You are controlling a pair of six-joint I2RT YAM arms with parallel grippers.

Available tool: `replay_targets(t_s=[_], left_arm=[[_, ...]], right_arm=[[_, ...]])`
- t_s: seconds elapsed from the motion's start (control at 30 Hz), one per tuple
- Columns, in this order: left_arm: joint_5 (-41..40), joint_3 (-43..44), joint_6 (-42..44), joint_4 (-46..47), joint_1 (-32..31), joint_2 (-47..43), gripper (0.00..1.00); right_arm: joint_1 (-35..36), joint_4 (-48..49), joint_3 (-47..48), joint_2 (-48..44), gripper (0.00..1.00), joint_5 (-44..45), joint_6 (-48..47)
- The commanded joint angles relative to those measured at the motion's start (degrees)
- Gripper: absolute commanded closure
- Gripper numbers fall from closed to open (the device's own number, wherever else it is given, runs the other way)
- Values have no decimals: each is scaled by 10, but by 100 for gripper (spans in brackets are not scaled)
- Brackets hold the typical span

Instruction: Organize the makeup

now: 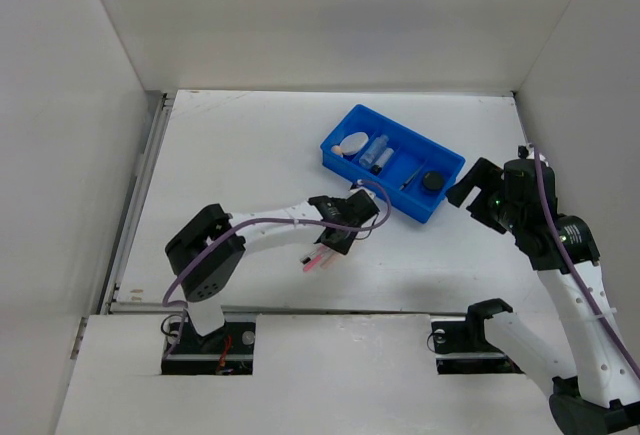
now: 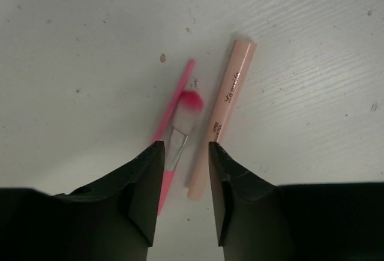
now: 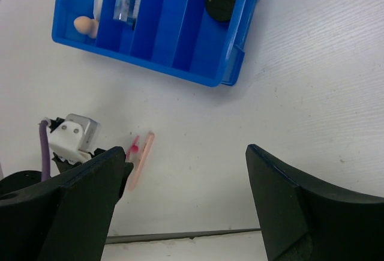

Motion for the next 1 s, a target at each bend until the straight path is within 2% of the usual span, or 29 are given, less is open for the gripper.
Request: replay_targets(t_s=[0.0, 0.4, 0.8, 0.97], left_arm=[[-5, 21, -20, -8, -18, -1, 69], [41, 32, -31, -1, -28, 35, 68], [28, 32, -31, 5, -28, 72, 67], [50, 32, -20, 16, -28, 78, 89]], right_arm=[[-2, 21, 0, -3, 12, -6, 3], [-2, 21, 0, -3, 12, -6, 3], [-2, 21, 0, -3, 12, -11, 3], [-2, 21, 0, -3, 12, -11, 3]])
